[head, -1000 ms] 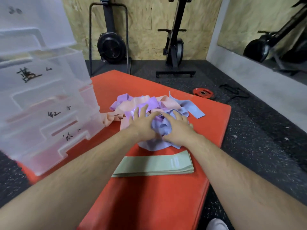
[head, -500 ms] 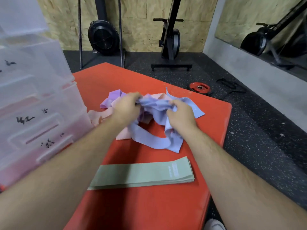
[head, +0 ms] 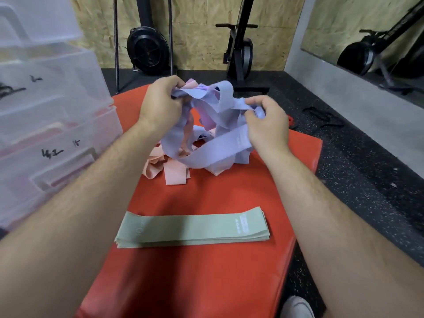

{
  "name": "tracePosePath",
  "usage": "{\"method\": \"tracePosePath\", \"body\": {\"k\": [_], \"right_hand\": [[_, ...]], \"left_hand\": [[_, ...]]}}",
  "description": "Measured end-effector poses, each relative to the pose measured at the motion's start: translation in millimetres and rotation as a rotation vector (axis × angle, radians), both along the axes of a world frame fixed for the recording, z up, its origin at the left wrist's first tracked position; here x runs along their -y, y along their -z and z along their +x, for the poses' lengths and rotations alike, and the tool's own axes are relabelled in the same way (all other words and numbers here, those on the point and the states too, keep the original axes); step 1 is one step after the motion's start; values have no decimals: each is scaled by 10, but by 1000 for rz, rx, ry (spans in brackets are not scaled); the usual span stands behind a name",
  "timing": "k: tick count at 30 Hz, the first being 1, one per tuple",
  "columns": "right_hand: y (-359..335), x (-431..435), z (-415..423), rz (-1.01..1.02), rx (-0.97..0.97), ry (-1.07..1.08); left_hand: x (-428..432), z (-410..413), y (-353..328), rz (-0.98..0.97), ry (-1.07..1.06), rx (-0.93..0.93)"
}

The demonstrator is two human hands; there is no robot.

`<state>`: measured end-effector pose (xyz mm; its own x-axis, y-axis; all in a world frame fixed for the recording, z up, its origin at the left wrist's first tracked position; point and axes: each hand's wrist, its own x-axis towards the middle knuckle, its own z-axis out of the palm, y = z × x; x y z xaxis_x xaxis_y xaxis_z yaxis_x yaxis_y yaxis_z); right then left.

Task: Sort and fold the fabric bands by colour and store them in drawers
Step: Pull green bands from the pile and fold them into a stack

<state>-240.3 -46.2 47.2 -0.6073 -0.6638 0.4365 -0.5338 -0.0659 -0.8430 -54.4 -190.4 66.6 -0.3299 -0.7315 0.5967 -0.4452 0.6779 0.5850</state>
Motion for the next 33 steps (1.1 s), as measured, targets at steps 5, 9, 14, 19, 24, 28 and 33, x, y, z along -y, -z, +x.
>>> {"method": "tracePosePath", "body": {"k": [5, 9, 14, 19, 24, 28, 33], "right_hand": [[230, 76, -78, 334, -173, -61], [499, 3, -80, 725, -259, -241], [524, -96, 0, 942, -430, -311], [356, -294, 102, 913, -478, -326], [258, -608, 253, 775, -626, -338], [227, -866, 389, 753, -664, -386], [233, -1142, 495, 747, -732, -395]], "left_hand": [[-41, -39, 338, 21, -15, 130], [-390, -172, 996, 195, 273, 544], [-457, -252, 994, 166, 126, 594], [-673, -44, 835, 61, 77, 639], [-963, 238, 577, -141, -37, 745], [-1106, 413, 478, -55, -27, 821], [-1471, 475, 631, -92, 196, 689]]}}
